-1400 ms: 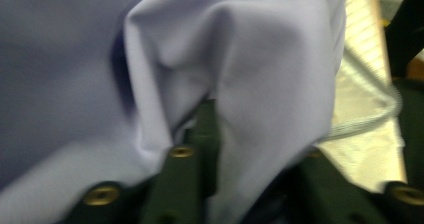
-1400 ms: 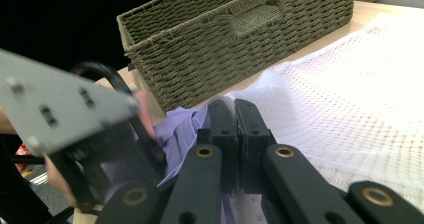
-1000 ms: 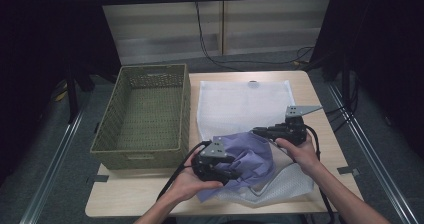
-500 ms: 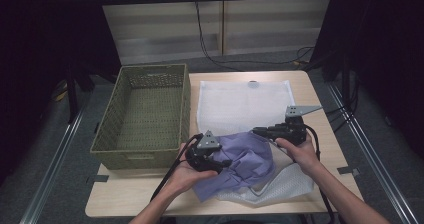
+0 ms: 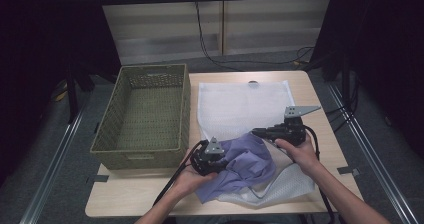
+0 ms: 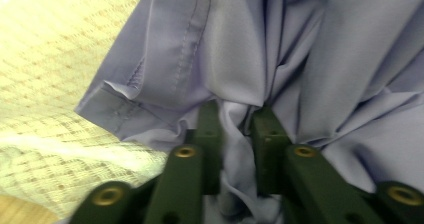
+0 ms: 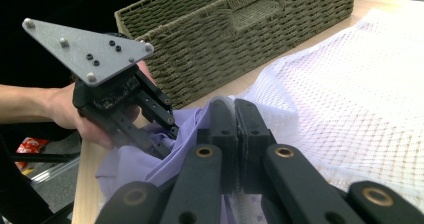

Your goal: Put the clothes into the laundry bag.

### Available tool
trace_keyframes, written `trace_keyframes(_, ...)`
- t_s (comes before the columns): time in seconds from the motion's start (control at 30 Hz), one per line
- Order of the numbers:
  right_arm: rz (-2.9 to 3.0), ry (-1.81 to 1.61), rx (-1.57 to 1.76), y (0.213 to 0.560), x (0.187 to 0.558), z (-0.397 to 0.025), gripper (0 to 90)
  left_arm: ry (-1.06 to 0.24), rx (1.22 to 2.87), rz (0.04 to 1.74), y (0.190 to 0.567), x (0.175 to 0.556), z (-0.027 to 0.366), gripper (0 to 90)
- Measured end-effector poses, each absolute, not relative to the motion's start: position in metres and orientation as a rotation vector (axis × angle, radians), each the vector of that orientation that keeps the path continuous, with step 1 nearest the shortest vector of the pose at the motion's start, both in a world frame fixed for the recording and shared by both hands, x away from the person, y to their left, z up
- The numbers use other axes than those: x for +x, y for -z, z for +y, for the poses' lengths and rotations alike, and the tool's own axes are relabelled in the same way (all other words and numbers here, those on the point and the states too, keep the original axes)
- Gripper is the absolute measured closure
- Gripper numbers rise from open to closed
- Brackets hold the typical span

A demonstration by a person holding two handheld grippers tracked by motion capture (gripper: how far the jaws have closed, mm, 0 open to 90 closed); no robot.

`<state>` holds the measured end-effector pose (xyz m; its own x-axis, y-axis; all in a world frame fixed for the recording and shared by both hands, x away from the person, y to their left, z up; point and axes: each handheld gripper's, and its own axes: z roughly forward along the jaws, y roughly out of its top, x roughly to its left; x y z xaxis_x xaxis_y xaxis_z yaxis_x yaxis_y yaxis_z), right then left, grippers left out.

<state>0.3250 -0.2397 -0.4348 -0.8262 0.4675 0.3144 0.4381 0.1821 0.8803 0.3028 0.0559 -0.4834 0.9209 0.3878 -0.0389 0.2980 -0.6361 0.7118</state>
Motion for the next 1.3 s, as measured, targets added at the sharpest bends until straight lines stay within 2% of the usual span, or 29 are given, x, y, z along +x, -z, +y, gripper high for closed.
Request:
trace_keyframes(0.23, 2.375, -1.790, 0.935, 0.433, 0.326, -0.245, 88.7, -0.111, 2.198, 0.443, 0.460, 0.293, 0.057, 84.4)
trace_keyframes(0.43, 2.377, -1.793, 0.933, 0.433, 0.327, -0.242, 88.6, -0.086, 2.153, 0.384, 0.440, 0.286, 0.049, 85.6)
trace_keyframes(0.8, 2.390, -1.812, 0.926, 0.431, 0.325, -0.238, 88.7, -0.068, 2.141, 0.270, 0.421, 0.288, 0.004, 85.9)
trace_keyframes(0.9, 2.390, -1.826, 0.934, 0.432, 0.324, -0.238, 88.7, -0.019, 2.148, 0.279, 0.426, 0.293, -0.008, 85.9)
trace_keyframes(1.3, 2.392, -1.829, 0.925, 0.428, 0.321, -0.236, 88.6, -0.046, 2.223, 0.369, 0.463, 0.317, -0.011, 85.9)
